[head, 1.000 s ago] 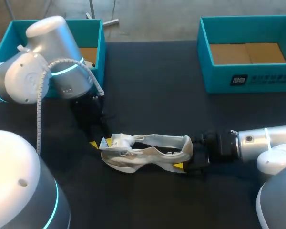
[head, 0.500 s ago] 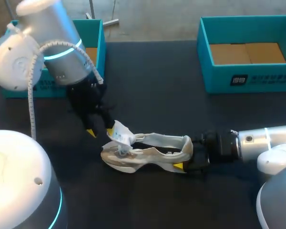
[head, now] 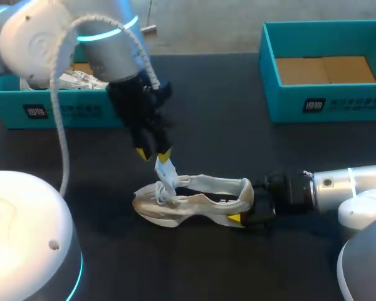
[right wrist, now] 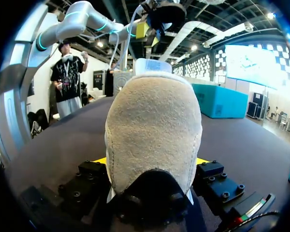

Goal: Take the shoe out of the shoebox, open the shoe tongue, remove and reinsert the insole, then place the shoe into the shoebox

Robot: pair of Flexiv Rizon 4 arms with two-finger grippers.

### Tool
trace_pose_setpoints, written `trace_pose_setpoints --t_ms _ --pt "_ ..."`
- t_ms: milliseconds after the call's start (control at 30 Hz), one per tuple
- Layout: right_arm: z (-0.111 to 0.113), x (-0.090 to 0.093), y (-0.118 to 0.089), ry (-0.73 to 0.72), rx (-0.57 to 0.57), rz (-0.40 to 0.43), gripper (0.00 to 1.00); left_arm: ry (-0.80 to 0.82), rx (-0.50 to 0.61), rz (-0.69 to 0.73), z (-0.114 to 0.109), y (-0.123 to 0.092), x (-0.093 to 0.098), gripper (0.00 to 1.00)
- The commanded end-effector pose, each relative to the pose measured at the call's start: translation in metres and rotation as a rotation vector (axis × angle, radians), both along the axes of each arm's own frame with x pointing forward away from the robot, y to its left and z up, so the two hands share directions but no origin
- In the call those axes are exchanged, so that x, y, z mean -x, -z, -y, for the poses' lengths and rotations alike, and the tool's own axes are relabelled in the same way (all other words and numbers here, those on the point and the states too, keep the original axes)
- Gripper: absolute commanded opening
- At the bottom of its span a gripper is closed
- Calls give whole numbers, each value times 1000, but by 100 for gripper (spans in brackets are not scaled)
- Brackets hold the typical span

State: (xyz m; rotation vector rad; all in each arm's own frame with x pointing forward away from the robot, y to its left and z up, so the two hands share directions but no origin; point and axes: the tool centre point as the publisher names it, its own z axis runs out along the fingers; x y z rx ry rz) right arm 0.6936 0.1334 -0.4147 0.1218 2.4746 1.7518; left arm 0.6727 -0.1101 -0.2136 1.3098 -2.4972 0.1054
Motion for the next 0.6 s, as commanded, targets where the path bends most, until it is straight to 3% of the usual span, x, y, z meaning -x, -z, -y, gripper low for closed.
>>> trace_pose_setpoints --t_ms 33,267,400,600 --pt "-2 0 0 0 6 -1 0 121 -88 19 24 -4 -1 0" --pt "-2 0 0 0 6 -1 0 398 -76 103 39 -13 24 0" --pt "-2 0 0 0 6 -1 0 560 -56 46 44 -19 30 0" --pt "-2 0 0 0 6 -1 0 583 -46 33 46 -21 30 0"
